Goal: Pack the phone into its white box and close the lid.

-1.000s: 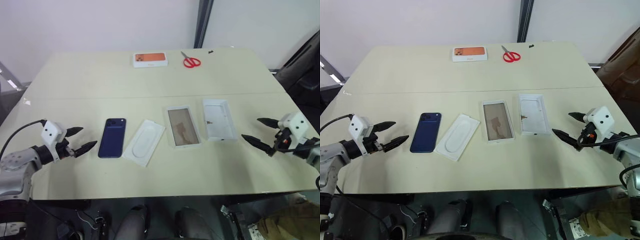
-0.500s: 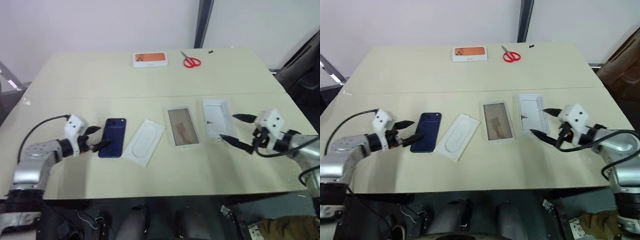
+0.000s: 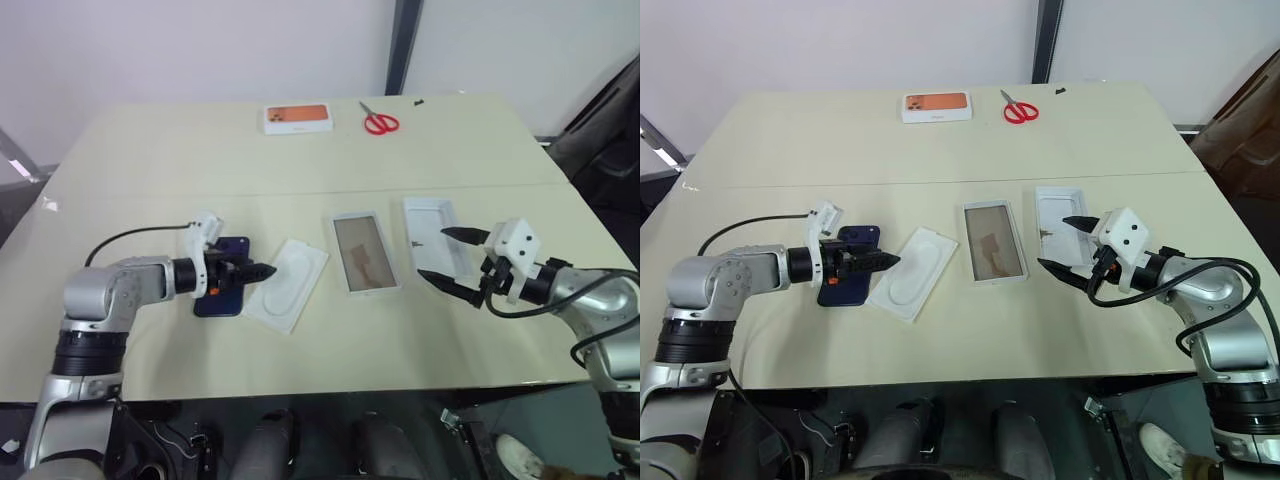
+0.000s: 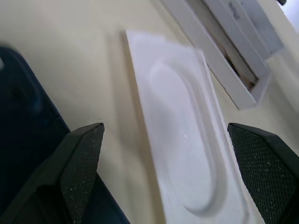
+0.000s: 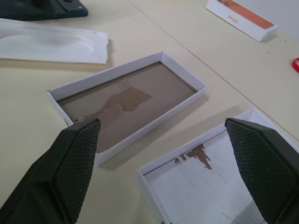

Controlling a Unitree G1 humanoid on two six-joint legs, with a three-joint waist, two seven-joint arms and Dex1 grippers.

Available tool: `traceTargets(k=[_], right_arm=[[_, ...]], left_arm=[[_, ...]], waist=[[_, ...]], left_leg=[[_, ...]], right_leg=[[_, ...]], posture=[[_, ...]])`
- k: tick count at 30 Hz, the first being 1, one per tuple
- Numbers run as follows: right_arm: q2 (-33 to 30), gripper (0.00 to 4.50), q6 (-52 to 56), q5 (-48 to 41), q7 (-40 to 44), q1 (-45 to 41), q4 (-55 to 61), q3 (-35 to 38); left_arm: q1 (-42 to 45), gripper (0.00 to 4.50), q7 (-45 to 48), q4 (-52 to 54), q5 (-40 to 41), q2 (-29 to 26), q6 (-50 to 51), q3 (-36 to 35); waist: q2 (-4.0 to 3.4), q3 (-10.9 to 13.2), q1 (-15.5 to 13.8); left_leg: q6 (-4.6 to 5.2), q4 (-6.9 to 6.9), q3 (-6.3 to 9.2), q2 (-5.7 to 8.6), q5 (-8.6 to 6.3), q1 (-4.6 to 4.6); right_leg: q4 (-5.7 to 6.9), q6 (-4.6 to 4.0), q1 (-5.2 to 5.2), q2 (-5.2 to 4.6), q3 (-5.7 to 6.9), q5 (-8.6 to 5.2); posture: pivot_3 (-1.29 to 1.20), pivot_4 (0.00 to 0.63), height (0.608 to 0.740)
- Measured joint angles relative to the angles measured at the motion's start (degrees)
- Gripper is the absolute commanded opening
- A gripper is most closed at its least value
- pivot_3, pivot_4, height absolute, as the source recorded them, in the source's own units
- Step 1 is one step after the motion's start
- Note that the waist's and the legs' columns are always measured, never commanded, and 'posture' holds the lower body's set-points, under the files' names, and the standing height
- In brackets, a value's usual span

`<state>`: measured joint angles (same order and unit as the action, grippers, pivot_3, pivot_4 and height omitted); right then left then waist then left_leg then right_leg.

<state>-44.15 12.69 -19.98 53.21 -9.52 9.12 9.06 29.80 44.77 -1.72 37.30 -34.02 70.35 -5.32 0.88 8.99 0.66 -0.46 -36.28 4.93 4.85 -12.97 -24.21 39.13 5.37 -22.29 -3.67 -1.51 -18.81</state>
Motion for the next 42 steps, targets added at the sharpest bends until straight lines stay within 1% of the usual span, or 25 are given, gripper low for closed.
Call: traceTargets(k=[2, 11, 14, 17, 25, 28, 29, 30, 31, 39, 42], right_arm=[[0.4, 4.47, -0.6, 0.3, 0.0, 0.0, -0.2, -0.1], [0.5, 4.47, -1.4, 1.2, -0.1, -0.1, -1.7, -0.2], [0.5, 4.50, -1.8, 1.2, -0.1, -0.2, -1.8, -0.2], [0.5, 4.50, -1.9, 1.2, -0.1, -0.3, -1.8, -0.2], [0.5, 4.50, -2.4, 1.6, -0.1, -0.4, -2.2, -0.2], [0.5, 4.50, -2.4, 1.7, -0.1, -0.4, -2.2, -0.4], [0.6, 4.50, -2.4, 1.7, -0.2, -0.4, -2.2, -0.6], [0.6, 4.50, -2.4, 1.7, -0.2, -0.4, -2.2, -0.7], [0.6, 4.50, -2.4, 1.8, -0.2, -0.4, -2.2, -0.7], [0.6, 4.50, -2.4, 1.8, -0.5, -0.7, -2.2, -0.9], [0.8, 4.50, -1.1, 1.1, -0.4, -1.1, -1.6, -1.4]], left_arm=[[0.7, 4.45, -0.5, -0.4, 1.1, 0.8, 3.1, 0.0], [2.5, 4.45, -2.2, -1.5, 2.8, 2.0, 9.0, -0.1], [2.3, 3.63, -2.7, -1.6, 3.2, 2.0, 9.4, -0.2], [1.4, 2.21, -3.7, -1.7, 3.2, 2.1, 9.4, -0.2], [0.6, 2.21, -4.8, -2.6, 3.4, 2.6, 9.2, -1.5], [0.0, 1.30, -5.4, -2.7, 3.4, 3.3, 9.1, -2.5], [-0.2, 0.86, -5.8, -2.9, 3.4, 3.4, 9.1, -2.6], [-0.4, 0.31, -6.1, -3.0, 3.4, 3.5, 9.1, -2.7], [-0.7, 0.08, -6.2, -3.3, 3.4, 3.7, 9.1, -2.9], [-0.6, 0.08, -7.5, -4.3, 3.5, 5.1, 9.2, -5.2], [0.0, 0.08, -8.8, -5.8, 4.2, 6.2, 10.2, -8.1]], waist=[[0.00, 0.0, -0.1], [0.00, 0.0, 0.0], [-0.01, 0.0, 0.0], [0.00, 0.0, 0.0], [-0.01, 0.0, 0.0], [0.00, 0.0, 0.0], [0.00, 0.0, 0.0], [0.00, 0.0, -0.1], [0.00, 0.0, -0.1], [0.00, 0.0, -0.1], [0.00, 0.0, 0.0]], left_leg=[[-0.01, -0.03, 0.00, 0.02, 0.00, 0.00], [-0.26, 0.01, 0.00, 0.01, 0.15, 0.00], [-0.27, 0.00, -0.01, 0.01, 0.15, 0.00], [-0.26, 0.00, 0.00, 0.01, 0.15, 0.00], [-0.27, 0.01, -0.01, 0.01, 0.15, 0.00], [-0.27, 0.00, -0.01, 0.01, 0.16, 0.00], [-0.27, 0.00, -0.01, 0.01, 0.15, 0.00], [-0.27, 0.00, -0.01, 0.01, 0.16, 0.00], [-0.27, 0.00, -0.01, 0.01, 0.16, 0.00], [-0.26, -0.01, -0.01, 0.01, 0.15, 0.00], [-0.27, -0.01, 0.00, 0.01, 0.16, 0.00]], right_leg=[[0.00, 0.00, 0.02, -0.01, 0.00, 0.00], [0.00, 0.00, -0.01, -0.01, -0.01, 0.00], [0.00, 0.00, 0.00, -0.01, -0.02, 0.00], [0.00, 0.00, -0.01, -0.01, -0.02, 0.00], [-0.01, 0.00, 0.00, -0.02, -0.02, 0.00], [-0.01, 0.00, 0.00, -0.02, -0.01, 0.00], [-0.01, 0.00, 0.00, -0.02, -0.02, 0.00], [-0.01, 0.00, 0.00, -0.02, -0.02, 0.00], [-0.01, 0.00, 0.00, -0.02, -0.02, 0.00], [-0.01, 0.00, 0.01, -0.02, -0.02, 0.00], [0.00, 0.00, 0.00, -0.02, -0.01, 0.00]], posture=[[0.00, 0.150, 0.734], [0.00, 0.150, 0.734], [0.00, 0.150, 0.734], [0.00, 0.150, 0.734], [0.00, 0.150, 0.734], [0.00, 0.150, 0.734], [0.00, 0.150, 0.734], [0.00, 0.150, 0.734], [0.00, 0.150, 0.734], [0.00, 0.150, 0.734], [0.00, 0.150, 0.734]])
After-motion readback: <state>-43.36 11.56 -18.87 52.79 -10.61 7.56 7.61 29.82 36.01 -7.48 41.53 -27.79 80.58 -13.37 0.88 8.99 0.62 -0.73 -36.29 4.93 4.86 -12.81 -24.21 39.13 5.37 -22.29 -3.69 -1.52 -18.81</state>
